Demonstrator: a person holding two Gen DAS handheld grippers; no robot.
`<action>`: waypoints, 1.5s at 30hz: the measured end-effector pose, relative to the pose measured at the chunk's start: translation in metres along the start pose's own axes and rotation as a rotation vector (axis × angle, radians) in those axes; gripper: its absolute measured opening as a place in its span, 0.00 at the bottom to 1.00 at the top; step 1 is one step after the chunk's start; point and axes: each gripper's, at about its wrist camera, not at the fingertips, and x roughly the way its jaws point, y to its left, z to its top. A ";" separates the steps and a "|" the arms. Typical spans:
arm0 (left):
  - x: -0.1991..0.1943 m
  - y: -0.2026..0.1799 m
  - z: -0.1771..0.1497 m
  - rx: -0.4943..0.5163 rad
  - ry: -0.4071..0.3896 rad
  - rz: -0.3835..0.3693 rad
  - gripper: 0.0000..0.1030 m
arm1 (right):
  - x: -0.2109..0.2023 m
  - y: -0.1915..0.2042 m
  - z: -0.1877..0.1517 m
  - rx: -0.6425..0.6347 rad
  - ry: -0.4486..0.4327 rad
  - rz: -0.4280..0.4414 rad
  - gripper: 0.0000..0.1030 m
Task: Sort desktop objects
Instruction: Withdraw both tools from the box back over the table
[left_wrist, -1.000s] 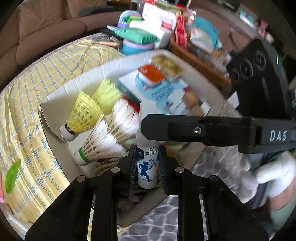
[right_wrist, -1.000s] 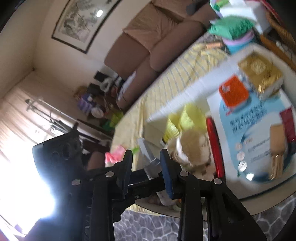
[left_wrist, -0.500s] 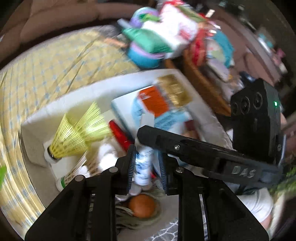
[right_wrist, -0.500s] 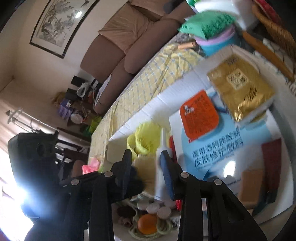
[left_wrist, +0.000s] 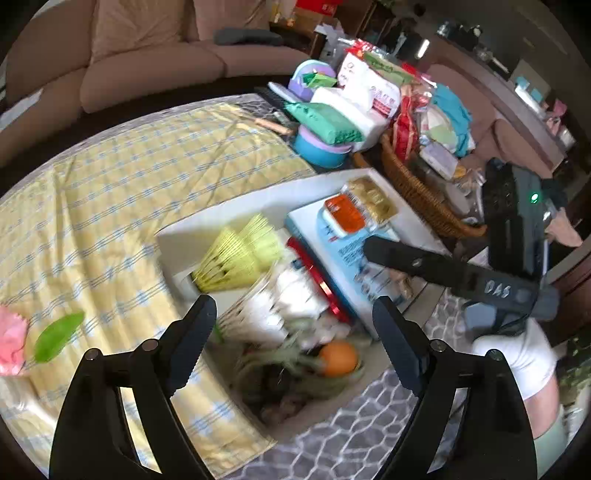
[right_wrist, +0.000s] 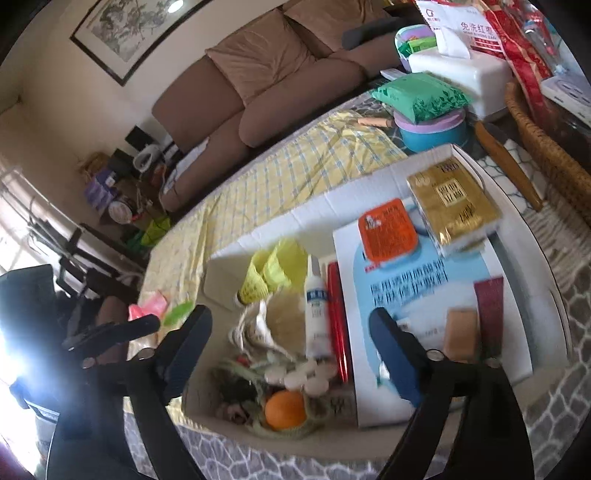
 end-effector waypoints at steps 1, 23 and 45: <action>-0.003 0.002 -0.005 -0.005 0.001 0.004 0.85 | -0.001 0.002 -0.003 -0.003 0.004 -0.009 0.94; -0.076 0.024 -0.084 -0.067 -0.027 0.068 0.97 | -0.019 0.065 -0.054 -0.165 0.066 -0.154 1.00; -0.136 0.162 -0.198 -0.314 -0.065 0.210 1.00 | 0.062 0.212 -0.132 -0.440 0.159 -0.063 1.00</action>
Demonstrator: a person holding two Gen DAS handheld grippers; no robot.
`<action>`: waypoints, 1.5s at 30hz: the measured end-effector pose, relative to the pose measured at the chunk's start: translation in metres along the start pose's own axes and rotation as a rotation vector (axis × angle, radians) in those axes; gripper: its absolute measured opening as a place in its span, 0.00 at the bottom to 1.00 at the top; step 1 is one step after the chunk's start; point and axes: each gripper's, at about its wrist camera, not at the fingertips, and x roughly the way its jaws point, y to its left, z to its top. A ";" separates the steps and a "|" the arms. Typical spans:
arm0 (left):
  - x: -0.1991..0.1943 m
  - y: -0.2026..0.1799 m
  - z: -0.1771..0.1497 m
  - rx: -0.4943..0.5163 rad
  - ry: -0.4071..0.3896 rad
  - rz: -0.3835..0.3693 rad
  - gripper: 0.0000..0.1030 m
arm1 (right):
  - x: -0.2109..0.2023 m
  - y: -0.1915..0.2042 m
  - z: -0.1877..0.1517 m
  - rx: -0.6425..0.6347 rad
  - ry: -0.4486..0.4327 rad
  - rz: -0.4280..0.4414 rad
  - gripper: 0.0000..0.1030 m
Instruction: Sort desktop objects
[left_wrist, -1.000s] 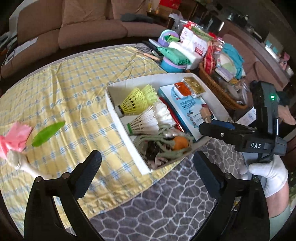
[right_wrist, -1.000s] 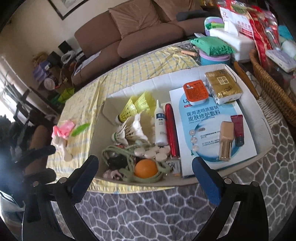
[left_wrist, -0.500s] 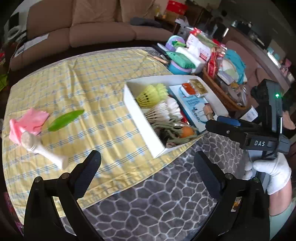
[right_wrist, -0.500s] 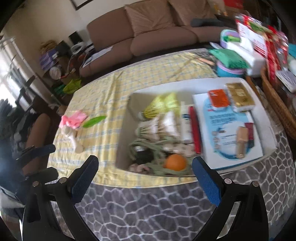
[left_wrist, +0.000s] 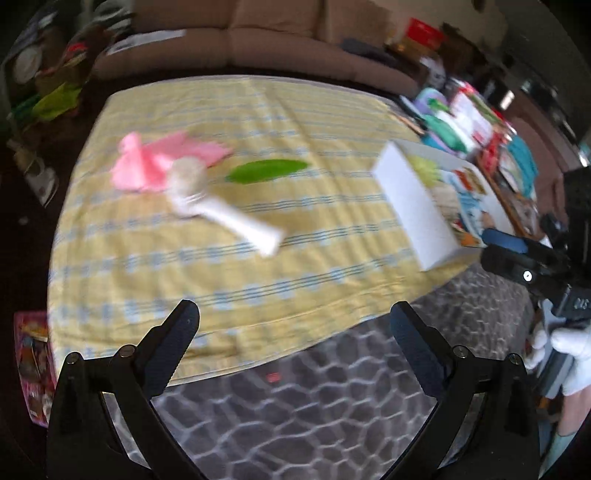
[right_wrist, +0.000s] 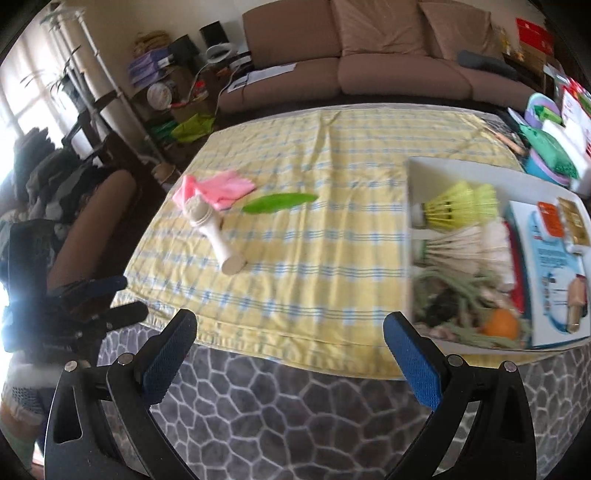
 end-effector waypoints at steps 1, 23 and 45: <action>-0.001 0.015 -0.005 -0.028 -0.008 0.019 1.00 | 0.005 0.006 -0.004 -0.007 -0.004 -0.005 1.00; 0.037 0.036 -0.072 -0.106 -0.026 0.217 1.00 | 0.025 -0.080 -0.087 0.110 -0.001 -0.325 0.99; 0.071 -0.009 -0.054 -0.096 -0.025 0.323 1.00 | 0.002 -0.185 -0.084 0.178 -0.030 -0.365 1.00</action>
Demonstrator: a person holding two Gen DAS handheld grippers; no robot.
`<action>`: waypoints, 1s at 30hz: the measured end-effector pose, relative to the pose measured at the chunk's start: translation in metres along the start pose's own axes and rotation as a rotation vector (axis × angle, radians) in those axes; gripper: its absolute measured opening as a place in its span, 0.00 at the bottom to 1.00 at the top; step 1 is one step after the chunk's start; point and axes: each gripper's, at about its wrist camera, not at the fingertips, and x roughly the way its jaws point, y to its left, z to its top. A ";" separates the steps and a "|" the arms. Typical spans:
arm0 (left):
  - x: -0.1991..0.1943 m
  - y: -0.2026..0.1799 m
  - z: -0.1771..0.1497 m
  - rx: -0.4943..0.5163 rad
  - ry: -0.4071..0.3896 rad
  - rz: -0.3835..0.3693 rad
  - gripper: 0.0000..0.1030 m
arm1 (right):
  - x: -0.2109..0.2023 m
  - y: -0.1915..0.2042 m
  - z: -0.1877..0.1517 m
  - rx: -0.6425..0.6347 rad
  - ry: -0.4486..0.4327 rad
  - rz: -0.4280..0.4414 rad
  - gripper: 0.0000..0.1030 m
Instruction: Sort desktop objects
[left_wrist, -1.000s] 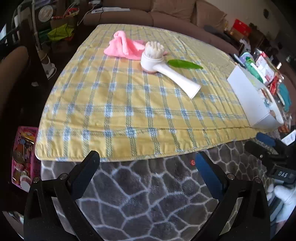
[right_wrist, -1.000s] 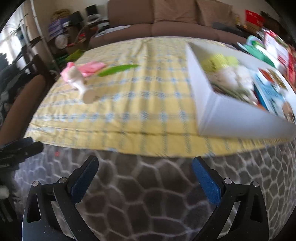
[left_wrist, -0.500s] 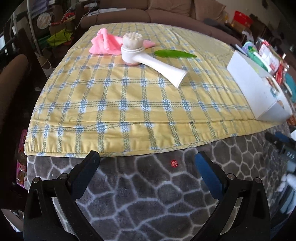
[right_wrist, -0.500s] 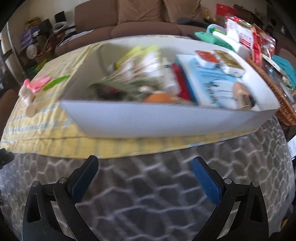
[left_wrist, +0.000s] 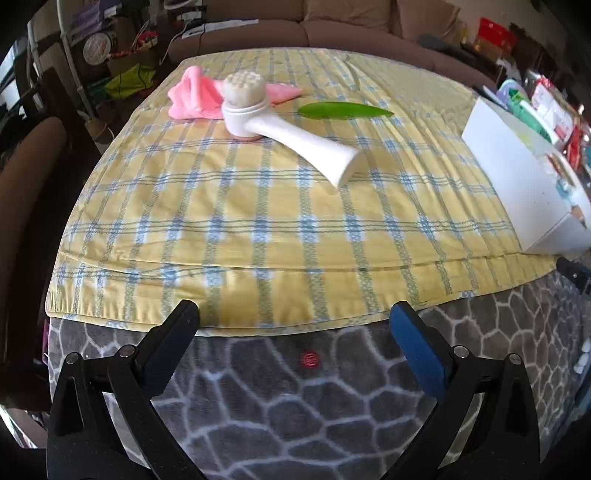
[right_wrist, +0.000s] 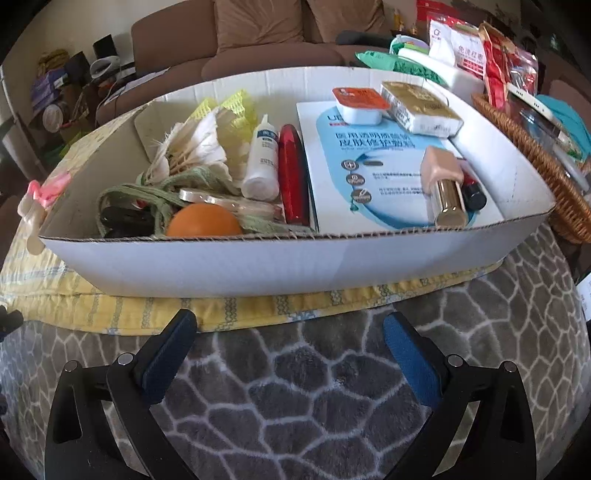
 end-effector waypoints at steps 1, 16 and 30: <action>0.001 -0.003 0.000 -0.003 -0.002 0.006 1.00 | 0.000 0.001 -0.001 -0.005 -0.004 0.000 1.00; 0.004 -0.029 -0.016 -0.021 -0.111 0.090 1.00 | 0.003 0.004 -0.005 -0.060 -0.033 0.012 1.00; 0.003 -0.026 -0.015 -0.024 -0.111 0.082 1.00 | 0.004 0.003 -0.004 -0.060 -0.032 0.012 1.00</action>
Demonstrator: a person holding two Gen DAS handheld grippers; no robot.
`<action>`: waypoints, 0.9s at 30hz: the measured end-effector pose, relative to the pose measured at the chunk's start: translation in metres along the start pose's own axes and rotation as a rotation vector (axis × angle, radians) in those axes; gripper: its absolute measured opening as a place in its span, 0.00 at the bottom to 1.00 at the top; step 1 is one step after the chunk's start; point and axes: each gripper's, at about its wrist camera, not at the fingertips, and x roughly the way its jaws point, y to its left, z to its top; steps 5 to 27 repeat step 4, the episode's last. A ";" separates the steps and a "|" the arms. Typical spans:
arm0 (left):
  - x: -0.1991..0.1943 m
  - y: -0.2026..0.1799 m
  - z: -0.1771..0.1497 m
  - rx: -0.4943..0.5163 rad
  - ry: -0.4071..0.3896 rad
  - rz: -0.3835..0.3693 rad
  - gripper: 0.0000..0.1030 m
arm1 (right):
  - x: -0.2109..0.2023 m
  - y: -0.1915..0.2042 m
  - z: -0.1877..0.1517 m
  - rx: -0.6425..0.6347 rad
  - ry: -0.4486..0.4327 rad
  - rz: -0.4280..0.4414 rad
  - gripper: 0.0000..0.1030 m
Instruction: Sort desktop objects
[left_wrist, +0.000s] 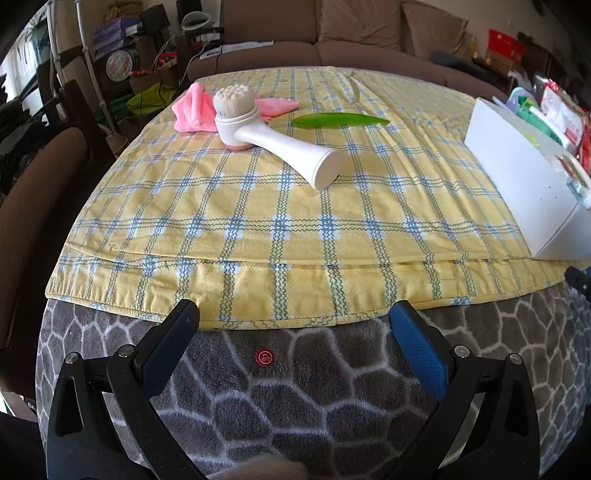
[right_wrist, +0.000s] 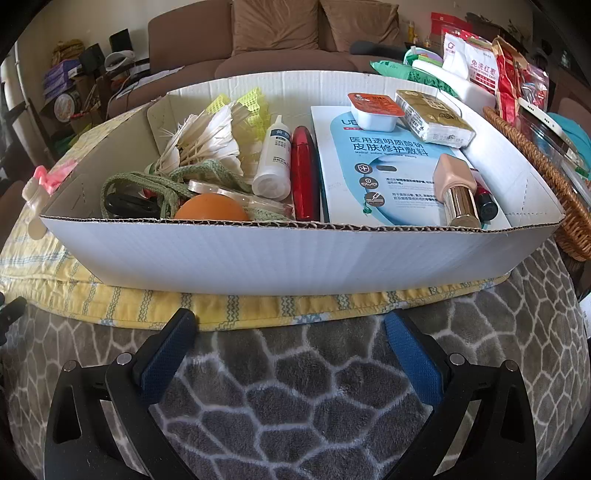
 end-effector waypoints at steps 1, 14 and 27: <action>0.000 0.000 0.000 0.000 0.000 0.000 1.00 | 0.000 0.000 0.000 0.000 0.000 0.000 1.00; 0.000 -0.001 0.000 0.001 -0.001 0.001 1.00 | 0.000 0.000 0.000 0.000 0.000 0.000 1.00; 0.000 -0.001 0.000 0.001 -0.001 0.001 1.00 | 0.000 0.000 0.000 0.000 0.000 0.000 1.00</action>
